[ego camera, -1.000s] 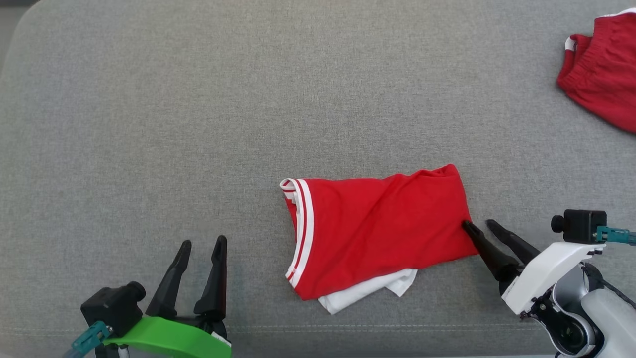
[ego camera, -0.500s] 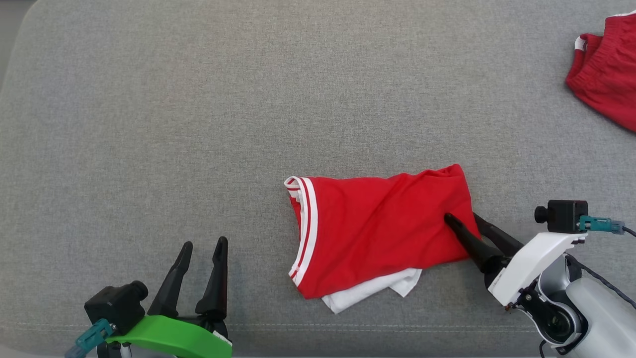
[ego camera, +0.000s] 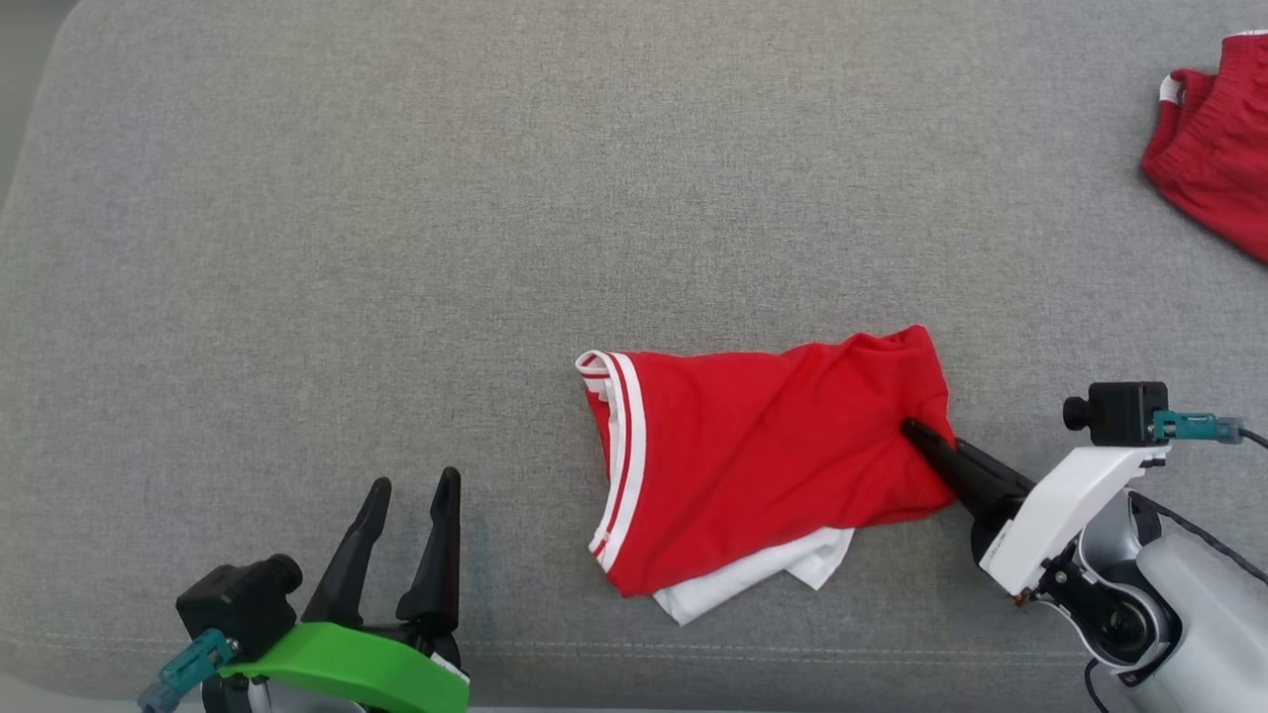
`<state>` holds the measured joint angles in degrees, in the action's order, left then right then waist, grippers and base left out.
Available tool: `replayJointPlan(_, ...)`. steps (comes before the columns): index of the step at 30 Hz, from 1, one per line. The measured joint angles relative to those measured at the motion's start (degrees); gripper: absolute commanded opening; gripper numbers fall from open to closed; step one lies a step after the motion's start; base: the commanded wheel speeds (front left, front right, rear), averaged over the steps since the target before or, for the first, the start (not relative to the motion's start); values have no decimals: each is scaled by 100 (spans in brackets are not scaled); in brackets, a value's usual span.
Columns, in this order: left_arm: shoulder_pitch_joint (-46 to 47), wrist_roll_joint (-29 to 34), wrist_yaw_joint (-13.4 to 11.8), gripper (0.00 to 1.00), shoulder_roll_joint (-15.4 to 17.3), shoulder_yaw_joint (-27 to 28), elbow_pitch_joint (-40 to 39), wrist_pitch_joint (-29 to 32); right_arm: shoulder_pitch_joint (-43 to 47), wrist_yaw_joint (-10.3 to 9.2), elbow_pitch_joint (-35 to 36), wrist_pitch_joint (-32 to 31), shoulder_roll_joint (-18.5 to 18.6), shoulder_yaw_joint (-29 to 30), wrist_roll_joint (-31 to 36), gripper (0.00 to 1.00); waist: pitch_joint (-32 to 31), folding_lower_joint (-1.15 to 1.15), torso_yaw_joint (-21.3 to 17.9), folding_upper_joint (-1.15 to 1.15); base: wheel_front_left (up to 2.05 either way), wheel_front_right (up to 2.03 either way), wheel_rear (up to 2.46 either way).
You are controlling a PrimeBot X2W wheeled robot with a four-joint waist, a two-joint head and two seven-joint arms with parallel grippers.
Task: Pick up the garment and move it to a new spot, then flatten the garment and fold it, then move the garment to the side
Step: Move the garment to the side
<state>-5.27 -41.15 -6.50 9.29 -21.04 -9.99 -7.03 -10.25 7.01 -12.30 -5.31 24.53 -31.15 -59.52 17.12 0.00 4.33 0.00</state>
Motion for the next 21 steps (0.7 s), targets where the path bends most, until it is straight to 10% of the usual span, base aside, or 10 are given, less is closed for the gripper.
replayJointPlan(21, 206, 32, 46, 100, 93, -136, -92, 153, -2054, 2, 24, -822, 1195, 886, -259, 0, 358, 0, 96, 0, 0, 0, 0)
